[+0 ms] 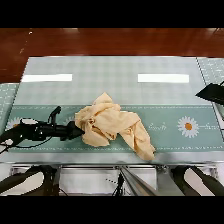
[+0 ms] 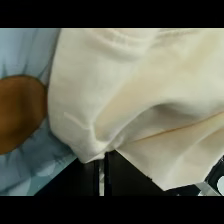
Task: Fold the shirts.
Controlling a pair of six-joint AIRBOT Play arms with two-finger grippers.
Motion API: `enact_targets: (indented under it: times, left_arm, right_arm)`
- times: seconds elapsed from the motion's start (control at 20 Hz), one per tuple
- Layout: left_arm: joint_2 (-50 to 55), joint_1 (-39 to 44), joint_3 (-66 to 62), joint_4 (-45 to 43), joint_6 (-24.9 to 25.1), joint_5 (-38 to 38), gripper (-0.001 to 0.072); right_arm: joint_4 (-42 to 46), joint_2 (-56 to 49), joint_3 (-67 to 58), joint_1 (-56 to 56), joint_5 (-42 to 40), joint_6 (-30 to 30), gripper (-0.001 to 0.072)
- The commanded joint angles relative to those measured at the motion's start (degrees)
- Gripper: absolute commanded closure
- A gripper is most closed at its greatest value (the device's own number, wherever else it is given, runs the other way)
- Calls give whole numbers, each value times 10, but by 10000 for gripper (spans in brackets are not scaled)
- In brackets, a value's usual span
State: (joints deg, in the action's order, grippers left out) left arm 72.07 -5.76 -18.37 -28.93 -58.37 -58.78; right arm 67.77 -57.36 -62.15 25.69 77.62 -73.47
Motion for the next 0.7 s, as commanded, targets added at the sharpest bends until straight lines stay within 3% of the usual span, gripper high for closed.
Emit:
enact_targets:
  times: [0.0,0.2,0.3,0.4,0.65]
  left_arm:
    - [7,9,-3,4,25,-3,681]
    - [4,-1,-3,3,40,-30,681]
    - [-3,-8,-3,4,46,-42,681]
    - [-14,-11,-3,4,52,-50,681]
    - [-42,-11,-3,5,52,-54,681]
  right_arm:
    - [40,0,22,0,22,0,224]
    - [-92,1,178,-1,47,9,218]
    - [-132,1,263,-10,42,19,140]
    - [-143,1,326,-37,28,21,139]
    - [-183,1,389,-187,-82,-4,139]
